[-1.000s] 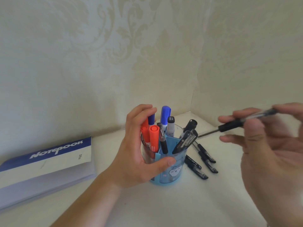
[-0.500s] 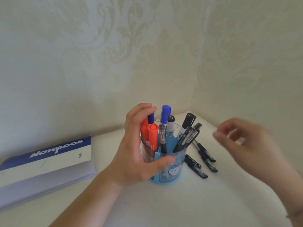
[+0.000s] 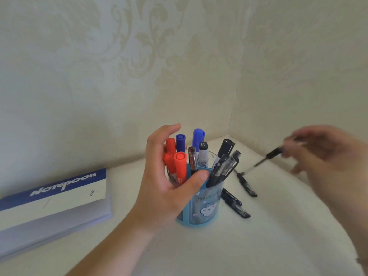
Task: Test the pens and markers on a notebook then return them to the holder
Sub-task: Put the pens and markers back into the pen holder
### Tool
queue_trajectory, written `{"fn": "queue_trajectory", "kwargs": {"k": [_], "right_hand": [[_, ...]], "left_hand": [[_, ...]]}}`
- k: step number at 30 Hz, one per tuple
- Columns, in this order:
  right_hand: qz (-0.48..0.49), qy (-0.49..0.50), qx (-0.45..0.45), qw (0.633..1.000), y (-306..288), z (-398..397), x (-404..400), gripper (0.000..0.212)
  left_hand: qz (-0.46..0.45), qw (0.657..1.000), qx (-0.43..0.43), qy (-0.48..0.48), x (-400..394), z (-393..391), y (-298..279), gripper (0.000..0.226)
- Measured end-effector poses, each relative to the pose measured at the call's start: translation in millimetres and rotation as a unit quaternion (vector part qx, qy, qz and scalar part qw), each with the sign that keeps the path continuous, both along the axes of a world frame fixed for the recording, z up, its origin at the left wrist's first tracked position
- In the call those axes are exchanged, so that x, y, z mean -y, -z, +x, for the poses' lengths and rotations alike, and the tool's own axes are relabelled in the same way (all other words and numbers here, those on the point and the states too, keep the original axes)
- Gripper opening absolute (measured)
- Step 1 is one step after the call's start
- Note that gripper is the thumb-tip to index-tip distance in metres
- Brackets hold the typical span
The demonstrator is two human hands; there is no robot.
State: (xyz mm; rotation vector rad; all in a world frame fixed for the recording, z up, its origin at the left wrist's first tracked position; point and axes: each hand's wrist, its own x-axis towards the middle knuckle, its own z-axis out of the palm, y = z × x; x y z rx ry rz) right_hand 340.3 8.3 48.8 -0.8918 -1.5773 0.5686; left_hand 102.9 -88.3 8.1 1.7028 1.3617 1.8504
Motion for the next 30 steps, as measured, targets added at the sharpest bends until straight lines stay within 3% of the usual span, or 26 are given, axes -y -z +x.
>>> {"fn": "queue_trajectory", "kwargs": {"k": [2,6,8,14,20,23,26,28,30], "right_hand": [[0.060,-0.036,-0.150,0.986,-3.7,-0.5,1.5,0.017],[0.089,-0.126,-0.211,0.965,-3.8,-5.2,20.3,0.048],[0.108,-0.158,-0.215,0.958,-1.9,-15.7,35.2,0.045],[0.179,-0.115,-0.216,0.953,1.3,-42.4,55.9,0.023],[0.209,-0.102,-0.105,0.967,0.5,-45.3,55.9,0.024],[0.267,-0.084,0.067,0.958,-1.9,-51.4,54.9,0.019],[0.282,-0.045,0.244,0.927,2.9,-58.0,53.4,0.036],[0.268,-0.065,0.222,0.935,5.5,-53.9,50.0,0.044],[0.211,-0.063,0.111,0.969,7.3,-43.6,38.6,0.030]], "left_hand": [[-0.009,0.999,0.045,0.009,0.3,4.7,-2.2,0.073],[-0.017,0.997,0.080,0.013,-0.2,4.7,-1.7,0.073],[-0.019,0.997,0.079,0.010,-0.4,3.8,-1.2,0.072],[-0.012,0.996,0.082,0.022,-0.4,3.2,-1.8,0.076],[-0.001,0.997,0.059,0.055,0.2,4.7,-3.8,0.071],[0.012,0.998,0.016,0.053,-0.2,3.9,-2.8,0.061],[0.024,0.998,-0.010,0.050,0.4,5.2,-0.9,0.061],[0.014,0.999,-0.014,0.039,0.5,3.4,0.8,0.067],[0.005,1.000,-0.016,0.017,-0.3,0.9,2.0,0.069]]}}
